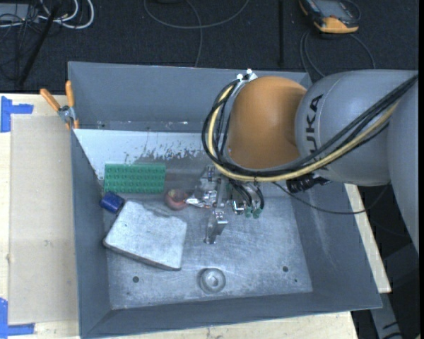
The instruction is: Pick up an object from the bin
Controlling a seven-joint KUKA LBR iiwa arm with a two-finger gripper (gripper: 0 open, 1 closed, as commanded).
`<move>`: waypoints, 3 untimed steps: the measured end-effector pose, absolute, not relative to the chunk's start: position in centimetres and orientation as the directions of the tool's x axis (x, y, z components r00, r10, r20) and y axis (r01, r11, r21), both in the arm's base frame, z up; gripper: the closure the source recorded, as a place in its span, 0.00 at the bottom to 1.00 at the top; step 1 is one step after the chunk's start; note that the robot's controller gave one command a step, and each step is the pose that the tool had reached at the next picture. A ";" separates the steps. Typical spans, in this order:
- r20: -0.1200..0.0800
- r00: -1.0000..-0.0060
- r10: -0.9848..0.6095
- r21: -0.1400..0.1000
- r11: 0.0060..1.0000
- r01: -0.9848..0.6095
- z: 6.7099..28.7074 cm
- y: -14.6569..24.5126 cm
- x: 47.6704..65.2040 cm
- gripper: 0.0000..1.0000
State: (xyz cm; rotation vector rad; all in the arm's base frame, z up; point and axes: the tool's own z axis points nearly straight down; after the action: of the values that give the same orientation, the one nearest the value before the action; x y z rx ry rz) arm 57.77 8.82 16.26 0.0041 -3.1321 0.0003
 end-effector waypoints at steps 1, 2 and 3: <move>0.004 -0.999 -0.037 0.000 0.999 -0.037 10.9 5.0 60.5 0.00; -0.017 -1.000 0.002 0.007 1.000 0.001 7.6 5.1 61.8 0.00; -0.021 -1.000 0.005 0.006 1.000 0.005 7.9 5.0 62.0 1.00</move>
Offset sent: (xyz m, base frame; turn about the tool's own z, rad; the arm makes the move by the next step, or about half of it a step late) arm 0.0275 -0.0362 -0.0504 -0.0364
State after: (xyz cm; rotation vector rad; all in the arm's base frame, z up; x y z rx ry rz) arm 61.95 4.96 7.87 -0.0082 -3.1626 -0.0093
